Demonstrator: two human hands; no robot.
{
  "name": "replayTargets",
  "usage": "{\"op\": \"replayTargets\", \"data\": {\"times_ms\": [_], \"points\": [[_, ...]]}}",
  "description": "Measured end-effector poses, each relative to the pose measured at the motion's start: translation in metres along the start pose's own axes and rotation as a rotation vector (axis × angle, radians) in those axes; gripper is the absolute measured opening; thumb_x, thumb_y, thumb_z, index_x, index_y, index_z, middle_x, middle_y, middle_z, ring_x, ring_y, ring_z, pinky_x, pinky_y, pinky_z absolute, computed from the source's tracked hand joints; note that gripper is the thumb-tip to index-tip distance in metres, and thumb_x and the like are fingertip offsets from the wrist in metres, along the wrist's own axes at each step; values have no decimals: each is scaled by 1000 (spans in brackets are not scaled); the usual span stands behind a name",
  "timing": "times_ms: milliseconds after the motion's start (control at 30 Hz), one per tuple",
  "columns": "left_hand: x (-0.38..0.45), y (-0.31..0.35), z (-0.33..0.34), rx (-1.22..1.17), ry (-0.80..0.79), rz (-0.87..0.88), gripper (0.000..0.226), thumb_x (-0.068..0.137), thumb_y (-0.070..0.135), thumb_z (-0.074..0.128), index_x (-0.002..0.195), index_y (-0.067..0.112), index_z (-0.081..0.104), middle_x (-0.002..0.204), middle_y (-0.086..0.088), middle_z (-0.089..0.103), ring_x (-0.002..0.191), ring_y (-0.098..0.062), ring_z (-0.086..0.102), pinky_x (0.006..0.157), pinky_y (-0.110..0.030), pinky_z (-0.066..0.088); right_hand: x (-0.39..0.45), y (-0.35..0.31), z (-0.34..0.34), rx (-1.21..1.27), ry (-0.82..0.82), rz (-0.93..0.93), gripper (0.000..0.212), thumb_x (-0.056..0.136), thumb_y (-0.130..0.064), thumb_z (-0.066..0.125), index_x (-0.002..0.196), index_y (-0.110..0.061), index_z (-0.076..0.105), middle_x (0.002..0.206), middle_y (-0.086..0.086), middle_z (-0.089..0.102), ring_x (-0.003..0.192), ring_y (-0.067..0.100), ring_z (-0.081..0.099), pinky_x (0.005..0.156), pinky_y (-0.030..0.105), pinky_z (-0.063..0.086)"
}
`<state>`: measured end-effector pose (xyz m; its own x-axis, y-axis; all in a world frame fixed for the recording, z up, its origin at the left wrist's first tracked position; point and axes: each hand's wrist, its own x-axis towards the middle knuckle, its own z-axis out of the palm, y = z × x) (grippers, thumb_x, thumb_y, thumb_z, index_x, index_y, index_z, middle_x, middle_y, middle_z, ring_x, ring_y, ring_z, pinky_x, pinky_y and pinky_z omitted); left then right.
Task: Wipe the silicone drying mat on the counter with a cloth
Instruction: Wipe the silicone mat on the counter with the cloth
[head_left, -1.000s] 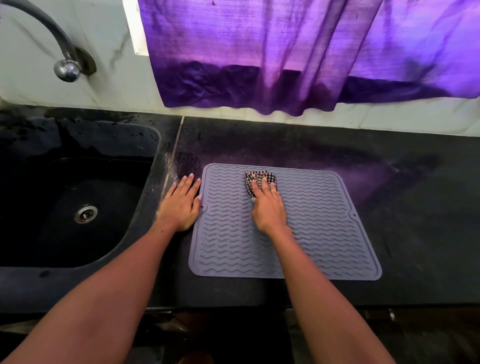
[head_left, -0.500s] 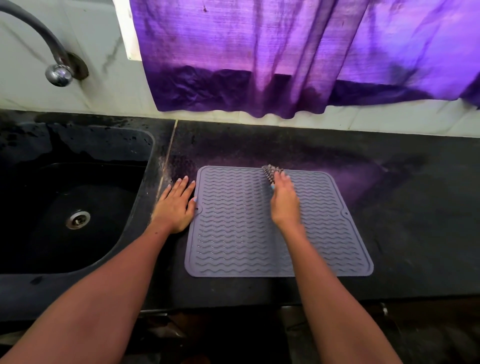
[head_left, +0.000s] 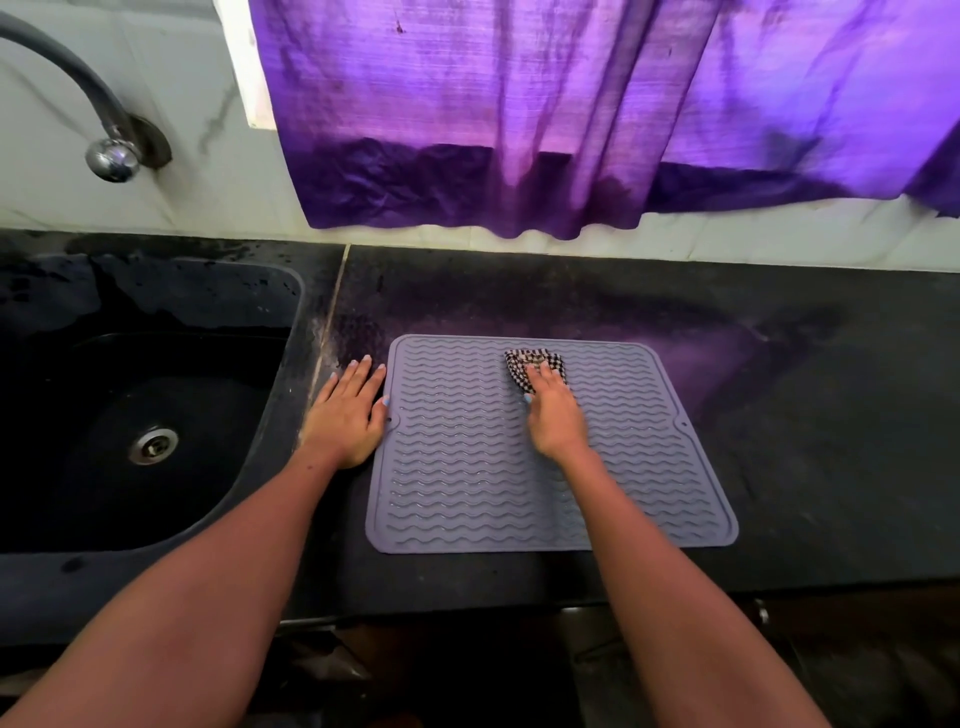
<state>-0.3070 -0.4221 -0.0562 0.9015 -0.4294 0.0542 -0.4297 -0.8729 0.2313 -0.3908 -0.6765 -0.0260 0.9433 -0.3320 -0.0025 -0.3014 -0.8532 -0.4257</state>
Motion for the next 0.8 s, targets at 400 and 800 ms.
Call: {"op": "replayTargets", "data": {"times_ms": [400, 800], "points": [[1, -2, 1, -3, 1, -2, 87, 73, 56, -8, 149, 18, 14, 158, -1, 7, 145, -13, 3, 117, -31, -2, -2, 14, -30, 417, 408, 293, 44, 99, -10, 37, 143, -9, 34, 148, 5, 38, 138, 23, 35, 114, 32, 28], [1, -1, 2, 17, 6, -4, 88, 73, 55, -10, 149, 17, 13, 158, -2, 6, 145, -13, 3, 117, -32, -2, 2, 43, -15, -72, -32, 11, 55, 100, -25, 38, 149, -11, 18, 158, 10, 8, 147, 22, 7, 120, 33, 6]]}}
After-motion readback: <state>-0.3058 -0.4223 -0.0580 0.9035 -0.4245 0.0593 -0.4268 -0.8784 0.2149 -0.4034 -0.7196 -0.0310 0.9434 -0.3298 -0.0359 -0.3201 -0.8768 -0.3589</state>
